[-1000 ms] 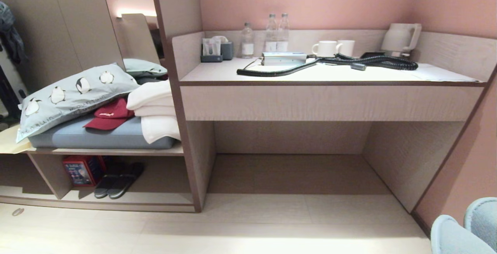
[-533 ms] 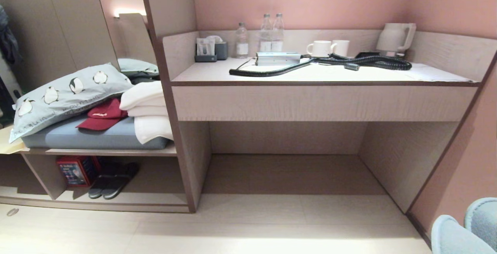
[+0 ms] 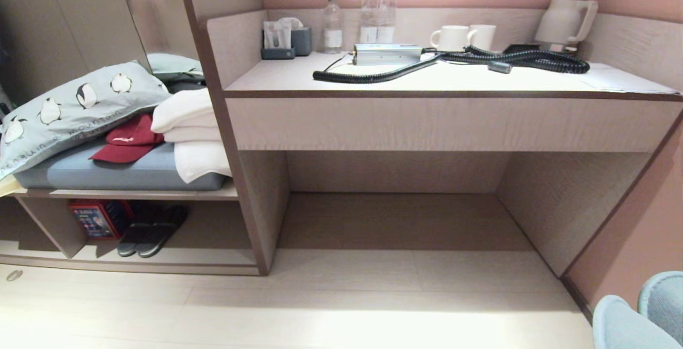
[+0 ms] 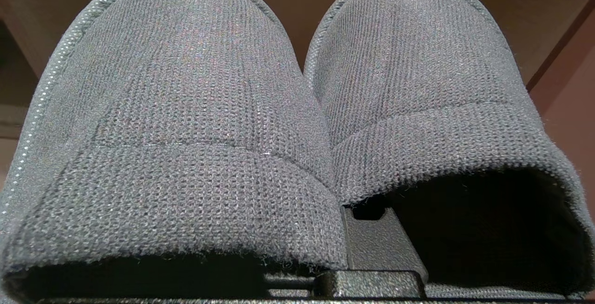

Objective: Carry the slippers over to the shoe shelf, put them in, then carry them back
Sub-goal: Place the slippers on the floor

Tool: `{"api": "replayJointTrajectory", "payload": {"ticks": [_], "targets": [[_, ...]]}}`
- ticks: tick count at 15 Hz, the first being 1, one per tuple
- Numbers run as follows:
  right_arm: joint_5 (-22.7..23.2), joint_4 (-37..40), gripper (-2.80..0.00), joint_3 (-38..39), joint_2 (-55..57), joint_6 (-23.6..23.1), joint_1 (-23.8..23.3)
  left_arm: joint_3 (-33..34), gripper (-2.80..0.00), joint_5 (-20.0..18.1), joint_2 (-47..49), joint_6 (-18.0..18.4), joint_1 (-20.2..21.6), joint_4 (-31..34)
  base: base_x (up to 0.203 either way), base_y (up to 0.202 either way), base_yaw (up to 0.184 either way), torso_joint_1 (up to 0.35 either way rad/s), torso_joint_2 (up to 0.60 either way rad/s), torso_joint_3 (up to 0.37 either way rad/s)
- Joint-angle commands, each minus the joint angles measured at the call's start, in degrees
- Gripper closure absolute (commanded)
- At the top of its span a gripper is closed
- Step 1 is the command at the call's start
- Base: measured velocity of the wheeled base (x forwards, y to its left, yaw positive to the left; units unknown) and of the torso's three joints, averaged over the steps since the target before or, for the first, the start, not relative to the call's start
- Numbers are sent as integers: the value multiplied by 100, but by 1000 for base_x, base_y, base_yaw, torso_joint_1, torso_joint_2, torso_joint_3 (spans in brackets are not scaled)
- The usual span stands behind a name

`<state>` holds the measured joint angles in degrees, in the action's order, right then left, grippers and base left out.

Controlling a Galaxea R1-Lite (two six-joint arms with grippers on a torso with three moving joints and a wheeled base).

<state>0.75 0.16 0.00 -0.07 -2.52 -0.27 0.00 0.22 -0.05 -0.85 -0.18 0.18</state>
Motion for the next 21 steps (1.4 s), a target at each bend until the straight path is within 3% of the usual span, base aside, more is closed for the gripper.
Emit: {"api": "replayJointTrajectory", "payload": {"ticks": [1,21], "targets": [[5,2,0,0,-10,-3,0,9,0,6,5,-3,1,-1,0,0,0,2,-5,-207],[5,2,0,0,-10,-3,0,9,0,9,5,-11,1,-1,0,0,0,4,2,-199]]}}
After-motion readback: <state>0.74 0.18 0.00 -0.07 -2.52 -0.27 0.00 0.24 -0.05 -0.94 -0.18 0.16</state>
